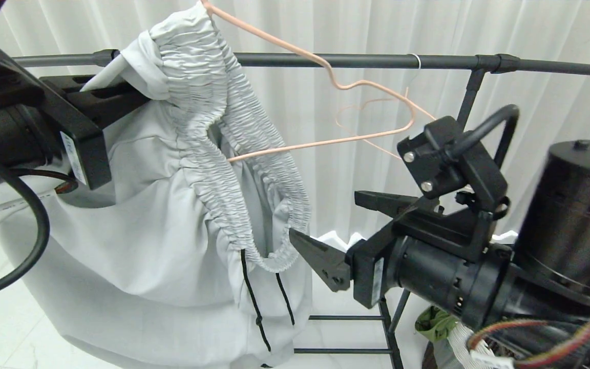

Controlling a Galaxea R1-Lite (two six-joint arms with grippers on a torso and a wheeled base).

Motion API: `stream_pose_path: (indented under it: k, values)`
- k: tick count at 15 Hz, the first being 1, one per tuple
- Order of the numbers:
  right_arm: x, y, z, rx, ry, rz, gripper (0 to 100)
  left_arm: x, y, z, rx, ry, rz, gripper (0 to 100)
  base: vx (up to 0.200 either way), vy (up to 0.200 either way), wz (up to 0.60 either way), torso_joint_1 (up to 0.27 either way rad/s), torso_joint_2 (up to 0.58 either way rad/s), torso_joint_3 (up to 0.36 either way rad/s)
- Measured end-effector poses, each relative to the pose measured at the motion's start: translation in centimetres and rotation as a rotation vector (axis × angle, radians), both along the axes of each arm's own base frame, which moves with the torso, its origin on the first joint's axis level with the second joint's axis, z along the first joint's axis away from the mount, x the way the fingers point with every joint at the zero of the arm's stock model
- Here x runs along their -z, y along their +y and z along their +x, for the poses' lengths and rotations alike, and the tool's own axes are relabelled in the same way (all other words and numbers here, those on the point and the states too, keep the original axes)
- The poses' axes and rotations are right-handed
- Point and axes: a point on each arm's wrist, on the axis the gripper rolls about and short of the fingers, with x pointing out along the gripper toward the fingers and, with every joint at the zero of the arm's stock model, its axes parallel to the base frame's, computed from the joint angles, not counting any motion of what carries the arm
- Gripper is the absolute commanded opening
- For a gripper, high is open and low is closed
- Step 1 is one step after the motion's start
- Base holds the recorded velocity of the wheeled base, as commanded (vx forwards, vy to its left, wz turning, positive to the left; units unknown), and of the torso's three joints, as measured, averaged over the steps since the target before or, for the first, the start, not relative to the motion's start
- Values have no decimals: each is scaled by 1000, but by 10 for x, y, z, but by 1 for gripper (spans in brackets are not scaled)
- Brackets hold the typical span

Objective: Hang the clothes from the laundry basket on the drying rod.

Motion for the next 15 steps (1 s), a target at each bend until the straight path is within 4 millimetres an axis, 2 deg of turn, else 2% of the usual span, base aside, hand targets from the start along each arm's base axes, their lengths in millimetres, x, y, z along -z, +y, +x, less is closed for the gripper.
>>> stream_pose_path:
  k: [4,9,10,15]
  values:
    - [6,13,23,70,28,2,100,-2,-6,-2,37,-5,-3,0,0,0,0,0,0,0]
    - [14,17,28,80,56,-3,100,-4,-10,-5,67,-10,-7,0,0,0,0,0,0,0]
    - [15,17,28,81,60,-4,0,-5,-11,-6,70,-12,-7,0,0,0,0,0,0,0]
    - [22,10,32,158,65,-27,0,-3,-12,-5,72,-5,-3,0,0,0,0,0,0,0]
